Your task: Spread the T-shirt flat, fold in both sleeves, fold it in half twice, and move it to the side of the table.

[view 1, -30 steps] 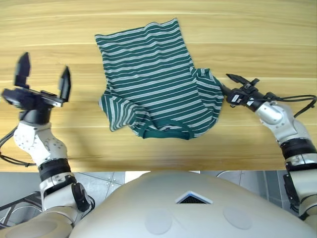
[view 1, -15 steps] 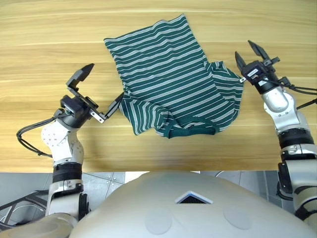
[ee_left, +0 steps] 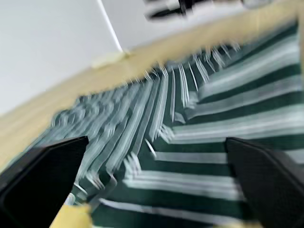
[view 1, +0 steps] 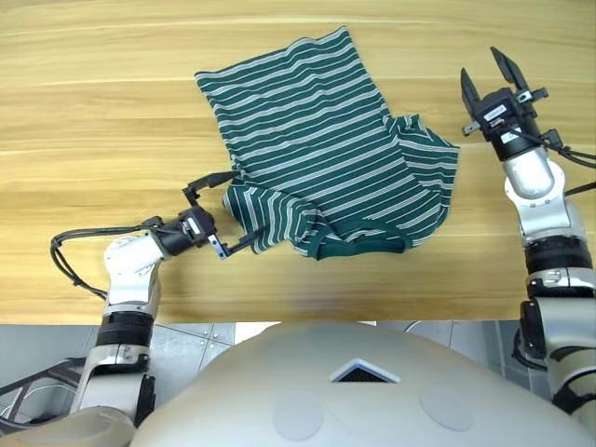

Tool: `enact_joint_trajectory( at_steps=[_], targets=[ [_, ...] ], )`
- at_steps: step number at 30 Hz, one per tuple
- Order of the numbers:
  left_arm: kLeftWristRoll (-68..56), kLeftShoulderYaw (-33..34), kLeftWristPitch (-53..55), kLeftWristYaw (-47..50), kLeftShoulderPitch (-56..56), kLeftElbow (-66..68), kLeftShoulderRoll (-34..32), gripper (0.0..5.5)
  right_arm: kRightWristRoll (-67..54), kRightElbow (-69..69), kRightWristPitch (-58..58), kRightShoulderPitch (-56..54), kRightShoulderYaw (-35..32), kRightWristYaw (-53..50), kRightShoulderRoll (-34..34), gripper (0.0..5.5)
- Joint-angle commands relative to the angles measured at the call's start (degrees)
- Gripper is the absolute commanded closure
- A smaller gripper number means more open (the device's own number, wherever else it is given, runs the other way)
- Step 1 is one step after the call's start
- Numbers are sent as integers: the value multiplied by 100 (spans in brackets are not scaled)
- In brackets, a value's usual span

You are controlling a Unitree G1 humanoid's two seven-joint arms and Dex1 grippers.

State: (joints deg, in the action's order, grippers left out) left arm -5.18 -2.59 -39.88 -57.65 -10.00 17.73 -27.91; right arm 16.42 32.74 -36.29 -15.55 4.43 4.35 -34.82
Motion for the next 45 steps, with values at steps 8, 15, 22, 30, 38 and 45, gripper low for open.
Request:
enact_joint_trajectory(
  at_steps=[8,15,22,30,38,45],
  targets=[
    [758,-630,-268,253,89,70,-665,11,162,-298,164,-159,66,128,78,337],
    [572,-196,-51,250,-439,-717,-1896,11,498,-463,427,-286,336,303,166,337],
    [942,613,-216,959,-457,115,-2600,11,577,-429,600,-508,449,303,333,337],
    [721,603,-614,1239,501,1668,-2573,11,567,-398,583,-447,495,248,337,337],
    [-709,42,-48,1609,635,-827,-862,11,730,-246,344,-363,700,153,462,337],
    [1134,-1139,853,1876,977,-723,-234,11,893,107,308,-596,787,-27,581,337]
  ],
)
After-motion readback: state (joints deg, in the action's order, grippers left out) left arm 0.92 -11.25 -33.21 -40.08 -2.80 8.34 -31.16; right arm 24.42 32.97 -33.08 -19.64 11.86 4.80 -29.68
